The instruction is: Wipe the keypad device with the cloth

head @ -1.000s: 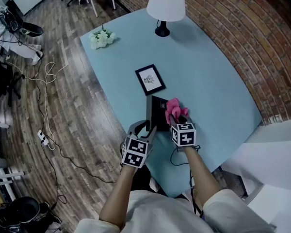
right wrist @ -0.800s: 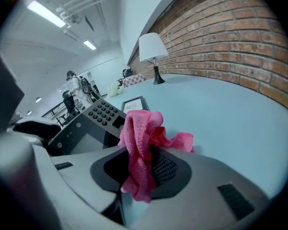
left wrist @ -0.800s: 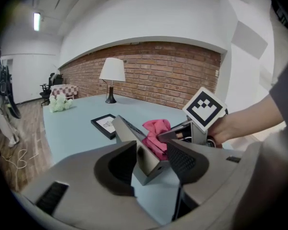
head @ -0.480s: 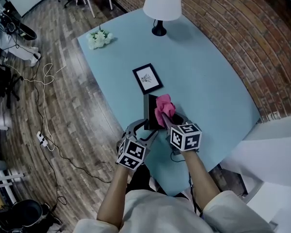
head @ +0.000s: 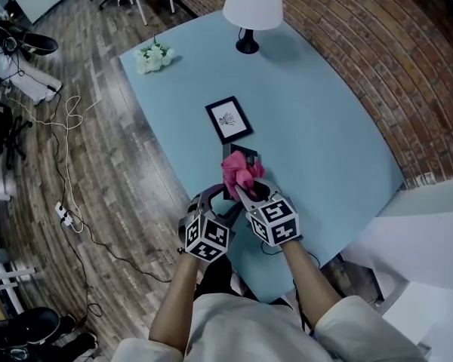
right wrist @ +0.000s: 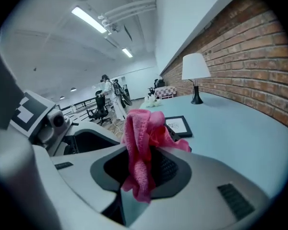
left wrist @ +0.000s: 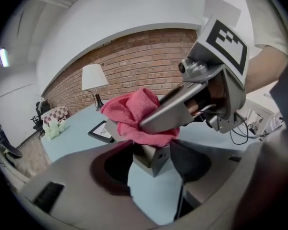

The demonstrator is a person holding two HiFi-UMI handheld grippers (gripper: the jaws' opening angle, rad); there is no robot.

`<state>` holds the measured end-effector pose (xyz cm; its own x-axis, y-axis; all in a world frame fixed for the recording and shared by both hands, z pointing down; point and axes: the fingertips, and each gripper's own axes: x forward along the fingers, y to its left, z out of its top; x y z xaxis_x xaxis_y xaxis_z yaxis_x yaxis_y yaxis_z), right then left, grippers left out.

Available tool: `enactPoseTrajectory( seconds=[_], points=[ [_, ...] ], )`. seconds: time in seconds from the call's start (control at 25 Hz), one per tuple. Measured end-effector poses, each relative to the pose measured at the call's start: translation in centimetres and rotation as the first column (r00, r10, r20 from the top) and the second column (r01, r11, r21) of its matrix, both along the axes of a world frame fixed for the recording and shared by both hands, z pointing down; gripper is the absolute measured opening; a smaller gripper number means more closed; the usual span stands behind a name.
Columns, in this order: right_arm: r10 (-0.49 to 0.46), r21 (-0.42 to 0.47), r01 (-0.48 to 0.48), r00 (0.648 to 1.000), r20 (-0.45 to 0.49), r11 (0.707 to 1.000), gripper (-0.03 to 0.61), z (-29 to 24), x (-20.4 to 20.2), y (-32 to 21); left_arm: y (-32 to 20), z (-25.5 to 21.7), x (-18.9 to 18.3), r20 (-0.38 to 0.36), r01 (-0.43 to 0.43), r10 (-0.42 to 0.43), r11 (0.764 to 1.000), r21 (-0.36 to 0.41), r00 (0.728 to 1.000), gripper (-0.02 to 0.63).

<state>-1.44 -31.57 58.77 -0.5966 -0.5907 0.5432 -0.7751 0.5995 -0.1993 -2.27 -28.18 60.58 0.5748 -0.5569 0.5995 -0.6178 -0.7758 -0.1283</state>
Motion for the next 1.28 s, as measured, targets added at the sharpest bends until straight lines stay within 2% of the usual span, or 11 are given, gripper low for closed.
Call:
enactPoseTrajectory(
  seconds=[0.56, 1.28],
  points=[
    [0.164, -0.102, -0.166, 0.986, -0.029, 0.981, 0.122, 5.3, 5.2, 0.5, -0.2, 0.2, -0.1, -0.003, 0.031, -0.031, 1.000, -0.001, 1.000, 0.264],
    [0.298, -0.150, -0.306, 0.952, -0.071, 0.940, 0.121, 8.7, 8.5, 0.5, -0.3, 0.3, -0.2, -0.007, 0.055, -0.055, 0.998, 0.000, 0.998, 0.265]
  ],
)
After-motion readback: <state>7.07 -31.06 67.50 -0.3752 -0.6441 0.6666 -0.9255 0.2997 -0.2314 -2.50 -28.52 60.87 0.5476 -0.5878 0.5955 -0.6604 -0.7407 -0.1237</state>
